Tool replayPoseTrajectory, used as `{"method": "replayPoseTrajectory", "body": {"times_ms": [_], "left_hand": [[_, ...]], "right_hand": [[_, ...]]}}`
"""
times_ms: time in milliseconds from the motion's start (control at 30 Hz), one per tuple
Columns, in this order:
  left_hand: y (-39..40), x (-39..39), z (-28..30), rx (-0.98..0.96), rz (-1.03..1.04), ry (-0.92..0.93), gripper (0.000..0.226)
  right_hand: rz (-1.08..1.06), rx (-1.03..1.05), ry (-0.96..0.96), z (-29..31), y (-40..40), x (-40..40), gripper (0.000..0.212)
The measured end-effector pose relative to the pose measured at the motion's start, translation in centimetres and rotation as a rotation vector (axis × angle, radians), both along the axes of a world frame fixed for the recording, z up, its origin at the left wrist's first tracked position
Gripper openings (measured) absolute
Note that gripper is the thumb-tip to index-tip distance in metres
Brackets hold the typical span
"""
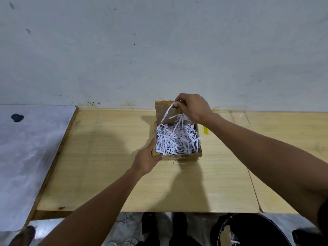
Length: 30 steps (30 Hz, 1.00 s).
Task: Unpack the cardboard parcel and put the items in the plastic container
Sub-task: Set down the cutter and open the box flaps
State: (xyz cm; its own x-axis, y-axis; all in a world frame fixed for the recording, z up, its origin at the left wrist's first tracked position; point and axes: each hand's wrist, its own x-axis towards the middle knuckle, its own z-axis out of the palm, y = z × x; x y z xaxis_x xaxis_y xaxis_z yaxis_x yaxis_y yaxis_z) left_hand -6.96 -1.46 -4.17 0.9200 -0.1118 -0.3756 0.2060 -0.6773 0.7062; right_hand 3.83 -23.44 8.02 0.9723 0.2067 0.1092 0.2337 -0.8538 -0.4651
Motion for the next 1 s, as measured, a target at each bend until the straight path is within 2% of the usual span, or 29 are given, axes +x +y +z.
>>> {"method": "replayPoseTrajectory", "body": {"times_ms": [200, 300, 400, 500, 633, 767, 833, 1000], "left_hand": [[0.1, 0.3, 0.0, -0.034, 0.001, 0.003, 0.09], [0.1, 0.5, 0.5, 0.007, -0.011, -0.022, 0.09], [0.1, 0.6, 0.8, 0.044, -0.019, -0.023, 0.089], [0.1, 0.6, 0.6, 0.047, -0.02, -0.015, 0.09], [0.3, 0.8, 0.2, 0.035, -0.019, -0.011, 0.091], [0.5, 1.0, -0.1, 0.049, -0.034, -0.007, 0.093], [0.5, 1.0, 0.2, 0.085, -0.049, -0.009, 0.093], [0.5, 1.1, 0.3, 0.147, -0.07, -0.017, 0.091]], "right_hand": [[-0.03, -0.025, 0.02, -0.2, 0.8, 3.9, 0.027], [-0.108, 0.036, 0.004, -0.2, 0.6, 5.0, 0.021], [-0.115, 0.03, 0.04, -0.6, 0.3, 5.9, 0.024], [-0.09, -0.01, 0.086, -1.3, -0.2, 6.8, 0.031], [0.019, -0.192, 0.074, -2.2, -1.3, 7.1, 0.041], [0.099, -0.3, -0.017, -3.7, -2.1, 5.8, 0.072], [0.063, -0.336, -0.085, -4.6, -2.2, 4.9, 0.081], [-0.089, -0.313, -0.154, -6.3, -2.2, 2.9, 0.077]]}}
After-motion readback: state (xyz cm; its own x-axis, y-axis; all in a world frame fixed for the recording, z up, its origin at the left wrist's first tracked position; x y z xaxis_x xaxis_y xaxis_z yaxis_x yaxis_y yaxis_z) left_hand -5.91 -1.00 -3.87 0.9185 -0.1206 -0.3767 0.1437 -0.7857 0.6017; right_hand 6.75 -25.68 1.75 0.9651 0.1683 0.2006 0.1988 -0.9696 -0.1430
